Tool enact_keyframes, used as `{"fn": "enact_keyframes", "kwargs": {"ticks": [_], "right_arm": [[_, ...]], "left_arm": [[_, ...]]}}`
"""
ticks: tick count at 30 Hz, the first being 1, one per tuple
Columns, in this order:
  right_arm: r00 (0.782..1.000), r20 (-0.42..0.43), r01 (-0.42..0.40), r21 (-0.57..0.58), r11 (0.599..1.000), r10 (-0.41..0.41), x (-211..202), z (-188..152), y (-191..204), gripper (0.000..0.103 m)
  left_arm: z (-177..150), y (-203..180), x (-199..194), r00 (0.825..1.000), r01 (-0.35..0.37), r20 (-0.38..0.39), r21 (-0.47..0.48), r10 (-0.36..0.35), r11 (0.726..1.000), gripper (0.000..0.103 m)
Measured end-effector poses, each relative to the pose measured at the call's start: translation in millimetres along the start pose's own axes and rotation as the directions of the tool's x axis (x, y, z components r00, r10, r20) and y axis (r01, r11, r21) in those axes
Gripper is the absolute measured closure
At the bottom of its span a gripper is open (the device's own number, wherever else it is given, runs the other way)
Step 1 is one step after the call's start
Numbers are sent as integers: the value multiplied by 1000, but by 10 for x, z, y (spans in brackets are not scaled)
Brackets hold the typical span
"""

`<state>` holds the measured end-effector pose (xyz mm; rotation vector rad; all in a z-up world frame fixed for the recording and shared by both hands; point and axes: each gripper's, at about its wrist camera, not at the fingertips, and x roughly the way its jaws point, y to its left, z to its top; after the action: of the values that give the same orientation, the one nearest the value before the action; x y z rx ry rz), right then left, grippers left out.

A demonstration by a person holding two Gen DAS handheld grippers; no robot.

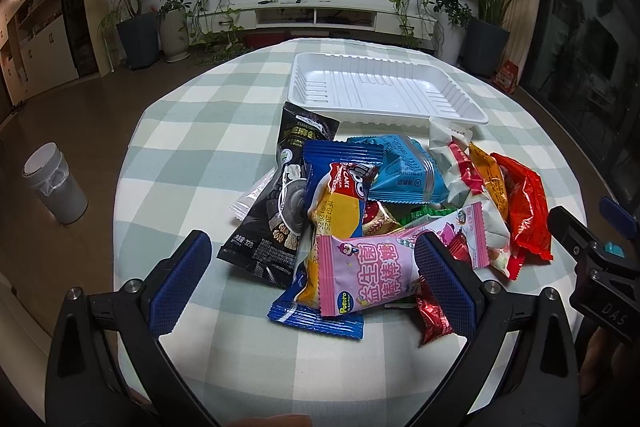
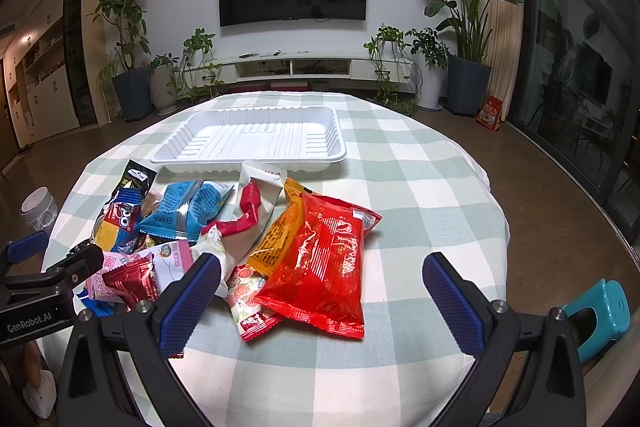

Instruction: Organize snacks

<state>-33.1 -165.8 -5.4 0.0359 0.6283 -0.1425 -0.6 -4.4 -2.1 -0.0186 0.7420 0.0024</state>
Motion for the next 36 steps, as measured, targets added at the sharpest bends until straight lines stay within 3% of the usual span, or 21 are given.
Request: {"fn": "enact_keyframes", "kwargs": {"ticks": [36], "right_arm": [[1000,-5,-1,0,1000,1,22,-5,6,0]], "left_arm": [[-105,3,70,1000,4,-7,-5,-4,1000,0]]}}
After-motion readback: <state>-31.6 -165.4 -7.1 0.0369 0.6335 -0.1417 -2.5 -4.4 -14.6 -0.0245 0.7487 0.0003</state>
